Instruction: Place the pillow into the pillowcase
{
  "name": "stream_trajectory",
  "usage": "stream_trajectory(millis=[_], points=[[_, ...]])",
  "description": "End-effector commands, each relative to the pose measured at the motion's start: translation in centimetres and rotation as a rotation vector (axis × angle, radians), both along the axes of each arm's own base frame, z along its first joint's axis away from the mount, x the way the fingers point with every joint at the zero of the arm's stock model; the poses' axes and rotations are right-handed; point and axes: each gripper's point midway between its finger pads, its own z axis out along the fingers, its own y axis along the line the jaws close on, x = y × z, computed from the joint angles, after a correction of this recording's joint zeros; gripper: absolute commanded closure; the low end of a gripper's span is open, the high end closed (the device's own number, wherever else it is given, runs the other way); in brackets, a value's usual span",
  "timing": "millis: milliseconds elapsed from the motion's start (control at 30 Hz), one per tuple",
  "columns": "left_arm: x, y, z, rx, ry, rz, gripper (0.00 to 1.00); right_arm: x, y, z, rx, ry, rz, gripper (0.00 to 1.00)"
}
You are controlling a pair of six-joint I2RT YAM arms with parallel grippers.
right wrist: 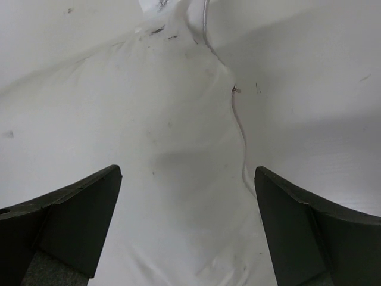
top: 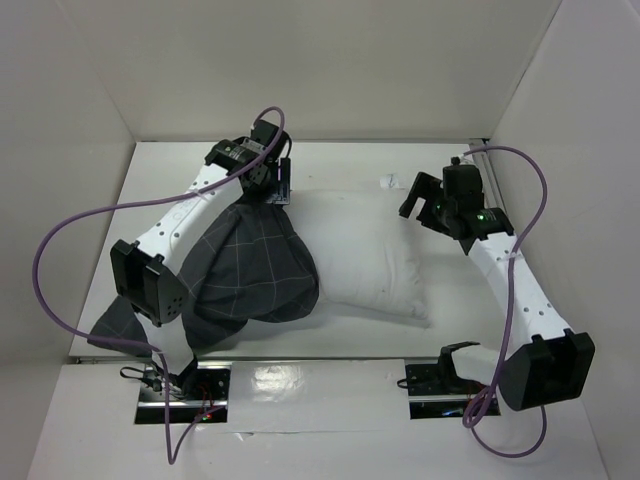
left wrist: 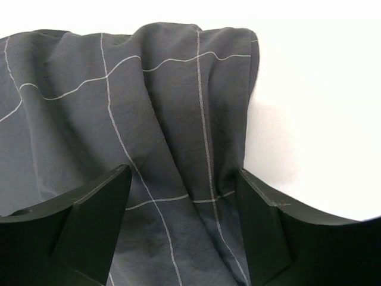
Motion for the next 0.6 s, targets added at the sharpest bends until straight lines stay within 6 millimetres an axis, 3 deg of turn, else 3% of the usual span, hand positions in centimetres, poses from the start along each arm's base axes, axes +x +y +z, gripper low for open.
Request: stream_trajectory(millis=[0,133,267,333,367,500,567], points=[[0.3,0.3,1.4,-0.022,-0.039,0.002,0.17,1.1,-0.9,1.9,-0.016,-0.056,-0.027,0.00],[0.6,-0.1,1.5,-0.037,-0.049,-0.003,0.18,1.6,-1.0,1.1,-0.012,-0.043,-0.029,0.00],[0.7,0.3,0.8,-0.010,-0.038,-0.002,0.20,2.3,-2.6,0.2,-0.027,-0.022,-0.057,0.00],[0.9,0.4,1.2,-0.011,-0.051,0.012,0.20,3.2,-3.3,0.4,-0.012,-0.017,-0.074,0.00],[1.1,0.5,2.7,-0.027,-0.102,0.019,0.20,3.4,-3.5,0.4,-0.013,-0.016,-0.069,0.00],[1.8,-1.8,4.9,-0.121,-0.186,-0.067,0.17,3.9,-3.7,0.9,-0.006,-0.026,-0.072,0.00],[2.4,-2.3,4.3,-0.113,-0.168,-0.083,0.17,4.2,-3.7,1.1,-0.005,-0.038,-0.073,0.00]])
